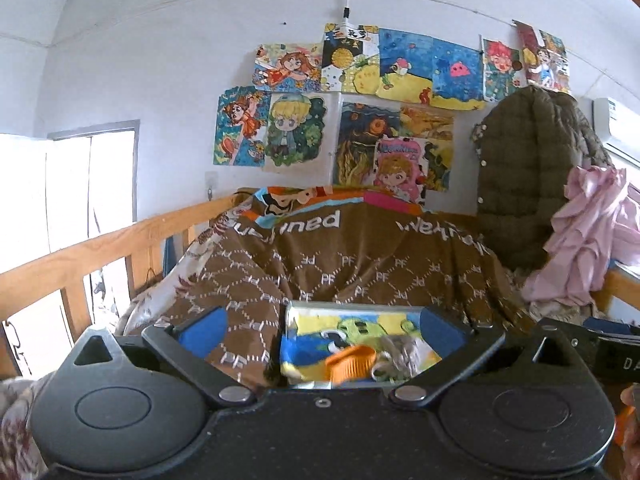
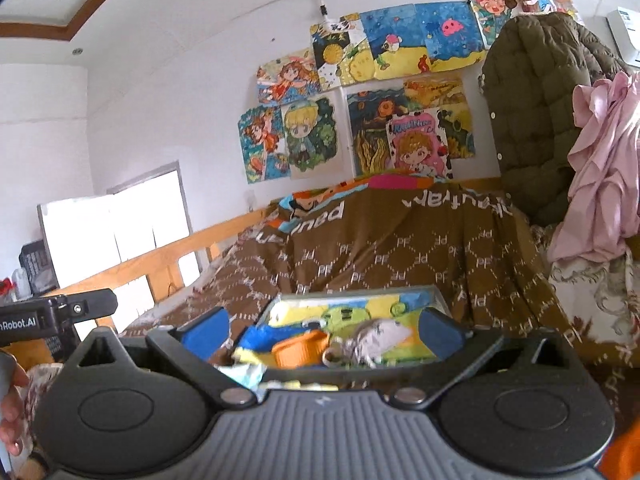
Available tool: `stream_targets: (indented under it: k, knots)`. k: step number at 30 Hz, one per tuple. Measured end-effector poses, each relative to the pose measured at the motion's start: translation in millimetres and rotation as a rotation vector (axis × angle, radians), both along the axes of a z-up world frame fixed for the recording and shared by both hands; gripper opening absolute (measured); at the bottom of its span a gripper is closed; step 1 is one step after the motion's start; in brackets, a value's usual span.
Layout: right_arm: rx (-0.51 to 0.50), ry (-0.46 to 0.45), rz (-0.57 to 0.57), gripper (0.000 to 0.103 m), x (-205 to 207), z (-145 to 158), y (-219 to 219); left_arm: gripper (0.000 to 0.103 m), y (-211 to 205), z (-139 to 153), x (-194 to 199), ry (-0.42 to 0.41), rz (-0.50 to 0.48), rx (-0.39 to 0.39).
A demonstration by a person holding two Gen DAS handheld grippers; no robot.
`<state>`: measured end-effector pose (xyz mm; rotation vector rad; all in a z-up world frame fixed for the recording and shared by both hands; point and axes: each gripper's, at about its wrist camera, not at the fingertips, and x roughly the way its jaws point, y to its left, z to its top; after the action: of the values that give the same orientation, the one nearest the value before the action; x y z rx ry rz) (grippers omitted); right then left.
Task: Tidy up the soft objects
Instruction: 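Open both tools to drop the cup and pouch into the tray, then move both tools back over the pile of cloths and socks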
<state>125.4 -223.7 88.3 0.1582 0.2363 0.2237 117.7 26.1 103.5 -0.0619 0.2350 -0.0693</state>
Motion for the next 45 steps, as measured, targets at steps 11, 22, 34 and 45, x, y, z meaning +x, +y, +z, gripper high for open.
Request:
stream_targets:
  k: [11, 22, 34, 45]
  knots:
    - [-0.057, 0.061, -0.035, 0.103, -52, -16, 15, 0.102, 12, -41, -59, 0.039, -0.048, -0.021]
    - [-0.111, 0.155, -0.070, 0.103, -71, -28, 19, 0.102, 22, -69, -77, 0.124, -0.090, -0.017]
    - [-0.093, 0.293, -0.109, 0.103, -57, -41, 11, 0.102, 12, -79, -71, 0.201, -0.158, 0.011]
    - [-0.125, 0.358, -0.102, 0.103, -49, -48, 15, 0.102, -1, -89, -69, 0.247, -0.214, 0.048]
